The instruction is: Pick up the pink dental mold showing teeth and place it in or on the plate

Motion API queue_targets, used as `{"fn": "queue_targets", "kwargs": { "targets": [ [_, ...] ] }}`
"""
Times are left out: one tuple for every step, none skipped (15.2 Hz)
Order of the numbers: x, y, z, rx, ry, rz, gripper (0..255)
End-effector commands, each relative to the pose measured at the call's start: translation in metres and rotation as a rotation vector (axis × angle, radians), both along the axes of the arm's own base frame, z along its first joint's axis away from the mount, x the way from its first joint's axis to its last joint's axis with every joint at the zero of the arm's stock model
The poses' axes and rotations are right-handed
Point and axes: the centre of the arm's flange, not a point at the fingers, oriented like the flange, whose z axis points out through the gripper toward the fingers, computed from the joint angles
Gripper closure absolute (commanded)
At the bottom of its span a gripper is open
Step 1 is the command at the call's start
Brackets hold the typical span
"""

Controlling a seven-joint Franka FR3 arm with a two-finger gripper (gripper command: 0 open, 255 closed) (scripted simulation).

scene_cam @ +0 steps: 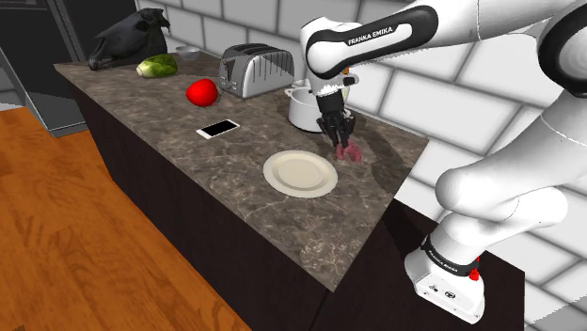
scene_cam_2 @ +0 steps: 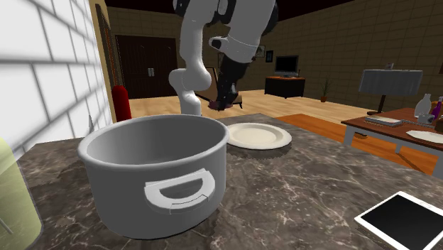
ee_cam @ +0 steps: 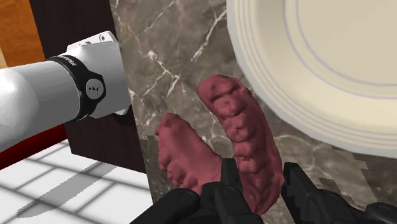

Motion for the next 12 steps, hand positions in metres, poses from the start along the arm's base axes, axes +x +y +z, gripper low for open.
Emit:
{"fn": "queue_targets", "kwargs": {
  "targets": [
    [0.018,0.018,0.004,0.000,-0.002,-0.004,255],
    [0.027,0.028,0.005,0.000,-0.002,-0.004,255],
    [0.037,0.037,0.007,0.000,-0.002,-0.004,255],
    [0.046,0.046,0.008,0.000,-0.002,-0.004,255],
    [0.055,0.055,0.009,0.000,-0.002,-0.004,255],
    [0.065,0.065,0.011,0.000,-0.002,-0.004,255],
    [0.074,0.074,0.012,0.000,-0.002,-0.004,255],
    [0.083,0.083,0.013,0.000,-0.002,-0.004,255],
    [0.095,0.095,0.015,0.000,-0.002,-0.004,255],
    [0.095,0.095,0.010,0.000,-0.002,-0.004,255],
    [0.095,0.095,0.004,0.000,-0.002,-0.004,255],
    [0.095,0.095,-0.001,0.000,-0.002,-0.004,255]
  ]
}}
